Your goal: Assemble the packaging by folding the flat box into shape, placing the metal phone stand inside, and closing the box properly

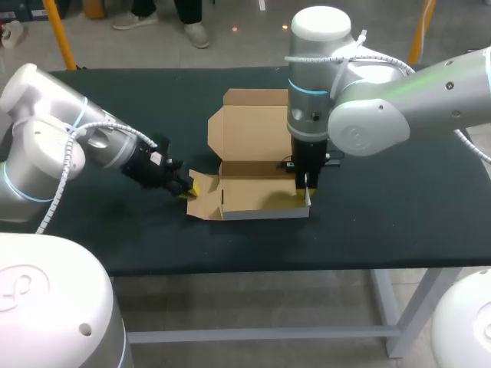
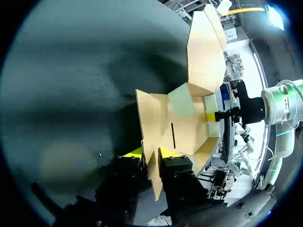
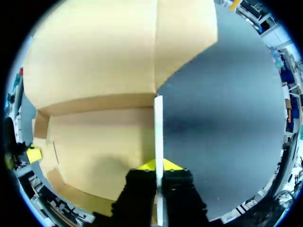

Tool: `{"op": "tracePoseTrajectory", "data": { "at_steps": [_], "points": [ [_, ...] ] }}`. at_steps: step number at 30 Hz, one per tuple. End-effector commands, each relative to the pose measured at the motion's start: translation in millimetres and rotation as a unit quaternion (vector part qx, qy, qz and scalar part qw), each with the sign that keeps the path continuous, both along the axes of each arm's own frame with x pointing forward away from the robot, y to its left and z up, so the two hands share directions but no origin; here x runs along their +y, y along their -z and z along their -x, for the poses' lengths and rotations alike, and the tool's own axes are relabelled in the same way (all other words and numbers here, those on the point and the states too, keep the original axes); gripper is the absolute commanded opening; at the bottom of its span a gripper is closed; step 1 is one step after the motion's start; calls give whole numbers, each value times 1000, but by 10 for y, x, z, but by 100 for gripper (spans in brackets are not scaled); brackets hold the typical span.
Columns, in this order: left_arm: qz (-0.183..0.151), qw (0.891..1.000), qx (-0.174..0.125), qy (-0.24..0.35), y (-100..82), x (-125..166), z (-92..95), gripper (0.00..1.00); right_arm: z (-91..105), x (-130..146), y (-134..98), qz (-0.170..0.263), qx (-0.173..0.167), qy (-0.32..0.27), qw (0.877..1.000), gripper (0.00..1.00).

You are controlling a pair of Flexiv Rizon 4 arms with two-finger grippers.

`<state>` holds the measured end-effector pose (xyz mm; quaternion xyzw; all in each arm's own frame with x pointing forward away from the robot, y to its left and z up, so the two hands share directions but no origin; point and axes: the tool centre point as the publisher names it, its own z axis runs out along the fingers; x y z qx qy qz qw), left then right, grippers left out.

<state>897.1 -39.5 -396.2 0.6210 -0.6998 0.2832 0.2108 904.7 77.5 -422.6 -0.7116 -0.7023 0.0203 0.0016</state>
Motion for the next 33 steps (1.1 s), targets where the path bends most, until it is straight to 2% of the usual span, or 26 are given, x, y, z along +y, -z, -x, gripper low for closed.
{"op": "tracePoseTrajectory", "data": {
  "at_steps": [1, 7, 9, 10, 14, 18, 32, 33],
  "points": [
    [-39, 999, 3, -14, -114, -98, 2, 0, -15, 1, 15, 1, 2, 0, 1000, 0],
    [-93, 995, 5, -32, -250, -181, 17, 0, -15, 1, 15, 1, 2, 0, 1000, 0],
    [-124, 991, 2, -44, -283, -211, 22, 0, -15, 1, 15, 1, 2, 0, 1000, 0],
    [-124, 991, 5, -42, -296, -227, 23, 0, -15, 1, 15, 1, 2, 0, 1000, 0],
    [-169, 984, 4, -53, -339, -281, 28, 0, -15, 1, 15, 1, 2, 0, 1000, 0],
    [-195, 979, 2, -59, -369, -350, 28, 0, -15, 1, 15, 1, 2, 0, 1000, 0],
    [-189, 981, -6, -34, -484, -564, 63, 0, -15, 1, 15, 1, 2, 0, 1000, 0],
    [-184, 983, -7, -28, -496, -577, 74, 5, -15, 1, 15, 1, 2, 0, 1000, 0]
  ]
}}
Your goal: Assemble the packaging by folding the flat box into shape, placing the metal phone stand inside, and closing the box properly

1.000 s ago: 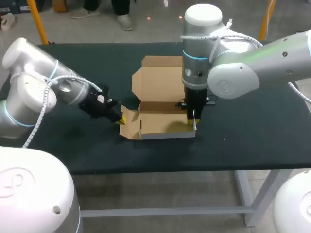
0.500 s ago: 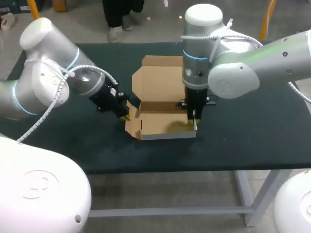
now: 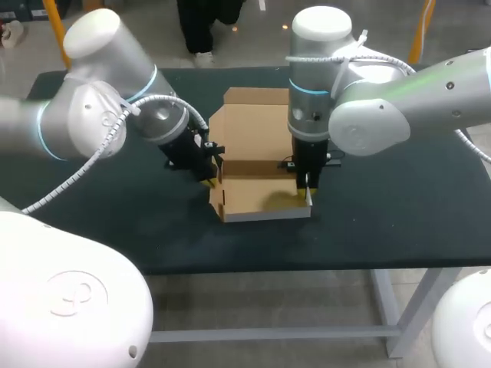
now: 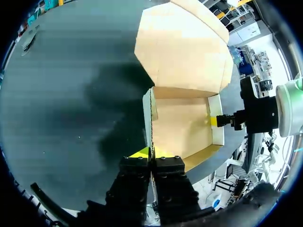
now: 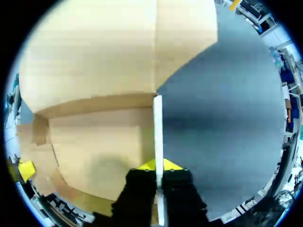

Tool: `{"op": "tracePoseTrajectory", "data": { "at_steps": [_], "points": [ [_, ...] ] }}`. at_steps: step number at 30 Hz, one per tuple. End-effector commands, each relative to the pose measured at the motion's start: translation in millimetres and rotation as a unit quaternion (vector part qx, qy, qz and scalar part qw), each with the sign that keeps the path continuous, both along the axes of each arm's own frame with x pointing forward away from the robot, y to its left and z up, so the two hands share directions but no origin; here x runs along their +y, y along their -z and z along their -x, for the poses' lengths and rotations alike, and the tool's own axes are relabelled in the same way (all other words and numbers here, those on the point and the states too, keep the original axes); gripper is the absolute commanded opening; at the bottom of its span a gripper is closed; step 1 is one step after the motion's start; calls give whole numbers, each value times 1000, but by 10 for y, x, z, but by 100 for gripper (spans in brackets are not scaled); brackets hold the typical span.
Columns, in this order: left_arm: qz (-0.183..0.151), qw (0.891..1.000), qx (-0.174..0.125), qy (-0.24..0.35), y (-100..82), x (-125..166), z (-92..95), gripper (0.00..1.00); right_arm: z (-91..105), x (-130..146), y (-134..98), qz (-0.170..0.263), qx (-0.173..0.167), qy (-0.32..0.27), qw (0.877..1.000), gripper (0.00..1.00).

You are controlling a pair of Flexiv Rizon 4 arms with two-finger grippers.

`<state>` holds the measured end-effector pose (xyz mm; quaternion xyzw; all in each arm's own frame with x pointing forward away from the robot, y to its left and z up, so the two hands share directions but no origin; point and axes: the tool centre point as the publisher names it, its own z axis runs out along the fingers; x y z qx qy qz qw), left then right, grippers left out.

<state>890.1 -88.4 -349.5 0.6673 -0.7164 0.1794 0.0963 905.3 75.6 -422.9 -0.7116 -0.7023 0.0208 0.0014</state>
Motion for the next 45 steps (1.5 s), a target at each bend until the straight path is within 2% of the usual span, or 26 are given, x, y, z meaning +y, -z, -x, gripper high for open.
{"op": "tracePoseTrajectory", "data": {
  "at_steps": [1, 5, 13, 20, 23, 26, 29, 31, 34, 45],
  "points": [
    [-22, 1000, 0, 6, -40, -90, 12, 14, -9, 20, 11, 1, 2, 0, 1000, 0],
    [-2, 1000, -10, 8, -123, -41, 49, 42, -9, 20, 11, 1, 2, 0, 1000, 0],
    [57, 998, -36, -11, -339, 298, 135, 45, -9, 20, 11, 1, 2, 0, 1000, 0],
    [109, 993, -41, -13, -339, 627, 168, 46, -9, 20, 11, 1, 2, 0, 1000, 0],
    [125, 991, -43, -12, -309, 726, 177, 43, -9, 20, 11, 1, 2, 0, 1000, 0],
    [139, 989, -44, -13, -264, 810, 184, 27, -9, 20, 11, 1, 2, 0, 1000, 0],
    [149, 988, -43, -14, -217, 867, 193, 24, -9, 20, 11, 1, 2, 0, 1000, 0],
    [152, 987, -43, -18, -181, 901, 192, 11, -9, 20, 11, 1, 2, 0, 1000, 0],
    [160, 986, -41, -24, -112, 953, 176, 0, -9, 20, 11, 1, 2, 0, 1000, 0],
    [179, 983, -28, -29, 188, 985, 132, 0, -9, 20, 11, 1, 2, 0, 1000, 0]
  ]
}}
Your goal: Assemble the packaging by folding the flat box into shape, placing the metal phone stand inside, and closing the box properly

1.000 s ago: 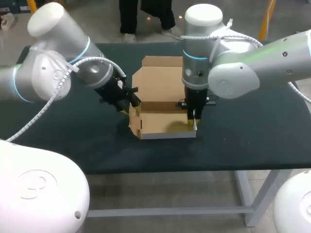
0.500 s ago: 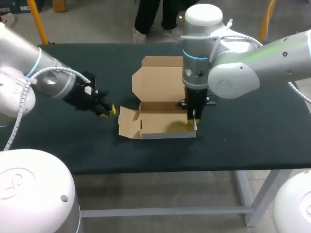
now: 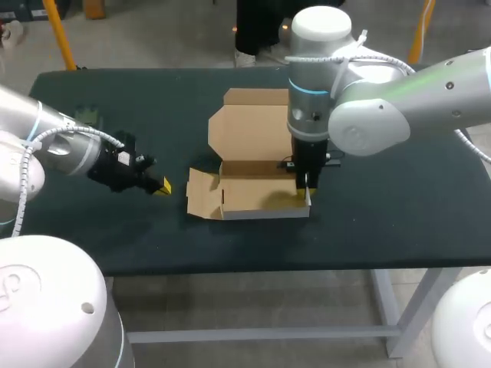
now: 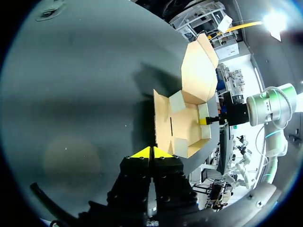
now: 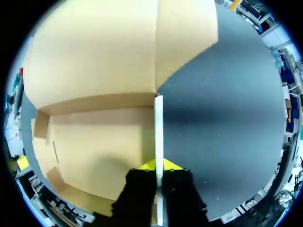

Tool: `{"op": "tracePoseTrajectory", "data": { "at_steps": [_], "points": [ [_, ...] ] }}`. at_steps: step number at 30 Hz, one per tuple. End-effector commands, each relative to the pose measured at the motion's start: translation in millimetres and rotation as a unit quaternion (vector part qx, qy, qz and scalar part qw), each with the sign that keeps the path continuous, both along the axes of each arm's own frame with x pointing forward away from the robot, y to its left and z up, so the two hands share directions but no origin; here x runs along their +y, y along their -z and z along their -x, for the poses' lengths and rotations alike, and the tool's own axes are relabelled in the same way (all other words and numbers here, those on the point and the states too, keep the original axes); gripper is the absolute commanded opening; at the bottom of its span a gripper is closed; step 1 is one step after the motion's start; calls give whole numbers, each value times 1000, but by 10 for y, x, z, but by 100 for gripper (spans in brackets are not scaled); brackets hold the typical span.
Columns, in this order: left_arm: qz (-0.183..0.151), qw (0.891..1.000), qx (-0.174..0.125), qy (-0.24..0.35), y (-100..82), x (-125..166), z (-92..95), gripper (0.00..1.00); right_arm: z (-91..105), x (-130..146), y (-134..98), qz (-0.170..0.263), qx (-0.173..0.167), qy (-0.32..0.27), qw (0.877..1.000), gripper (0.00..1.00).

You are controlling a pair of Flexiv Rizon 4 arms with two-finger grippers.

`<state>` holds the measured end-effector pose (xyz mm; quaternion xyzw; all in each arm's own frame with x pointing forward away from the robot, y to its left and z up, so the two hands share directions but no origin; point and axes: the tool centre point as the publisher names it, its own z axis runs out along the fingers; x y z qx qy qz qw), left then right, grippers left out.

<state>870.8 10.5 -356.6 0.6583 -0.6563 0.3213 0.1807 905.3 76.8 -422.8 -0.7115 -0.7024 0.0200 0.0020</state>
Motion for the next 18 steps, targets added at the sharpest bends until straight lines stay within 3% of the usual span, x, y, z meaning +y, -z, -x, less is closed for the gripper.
{"op": "tracePoseTrajectory", "data": {
  "at_steps": [1, 18],
  "points": [
    [13, 1000, 2, 5, 139, -7, -66, 0, -9, 8, 12, 2, 2, 0, 1000, 0],
    [65, 997, 19, 35, 509, -287, -201, 0, -9, 8, 12, 2, 2, 0, 1000, 0]
  ]
}}
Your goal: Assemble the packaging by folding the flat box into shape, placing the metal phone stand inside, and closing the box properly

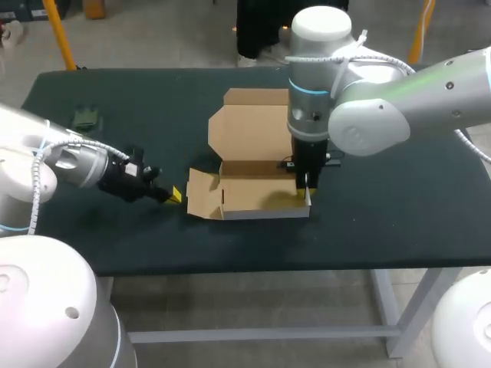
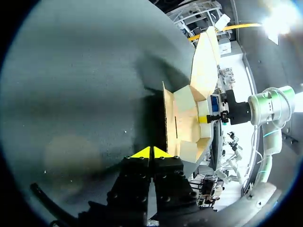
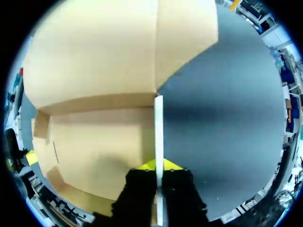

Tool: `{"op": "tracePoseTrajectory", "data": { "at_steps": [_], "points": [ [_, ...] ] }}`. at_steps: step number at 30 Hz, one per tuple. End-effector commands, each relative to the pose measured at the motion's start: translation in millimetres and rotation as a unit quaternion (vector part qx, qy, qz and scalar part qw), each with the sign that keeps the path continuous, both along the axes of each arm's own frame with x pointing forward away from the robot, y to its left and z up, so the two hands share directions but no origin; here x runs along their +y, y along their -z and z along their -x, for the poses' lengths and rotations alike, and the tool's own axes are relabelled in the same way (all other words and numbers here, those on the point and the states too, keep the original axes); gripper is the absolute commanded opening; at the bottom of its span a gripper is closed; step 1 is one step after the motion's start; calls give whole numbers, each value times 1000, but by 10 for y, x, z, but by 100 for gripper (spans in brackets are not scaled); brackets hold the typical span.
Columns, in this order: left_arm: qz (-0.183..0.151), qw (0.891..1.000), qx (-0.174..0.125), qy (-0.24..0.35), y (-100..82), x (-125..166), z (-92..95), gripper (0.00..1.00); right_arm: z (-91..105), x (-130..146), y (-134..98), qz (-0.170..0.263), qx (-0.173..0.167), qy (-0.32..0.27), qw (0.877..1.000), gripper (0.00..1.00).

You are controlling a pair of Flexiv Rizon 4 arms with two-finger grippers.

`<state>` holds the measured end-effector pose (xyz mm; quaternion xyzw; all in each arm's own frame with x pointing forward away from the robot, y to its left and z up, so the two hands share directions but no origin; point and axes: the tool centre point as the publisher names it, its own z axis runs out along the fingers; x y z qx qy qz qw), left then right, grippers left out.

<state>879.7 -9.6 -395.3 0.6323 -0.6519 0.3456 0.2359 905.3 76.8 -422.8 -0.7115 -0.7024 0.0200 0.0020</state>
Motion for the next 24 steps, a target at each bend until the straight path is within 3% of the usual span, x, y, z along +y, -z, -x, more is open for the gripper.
{"op": "tracePoseTrajectory", "data": {
  "at_steps": [1, 24],
  "points": [
    [7, 1000, 8, 10, 136, -113, -122, 0, -9, 8, 12, 2, 2, 0, 1000, 0],
    [102, 995, -17, 14, -108, -479, -99, 0, -9, 8, 12, 2, 2, 0, 1000, 0]
  ]
}}
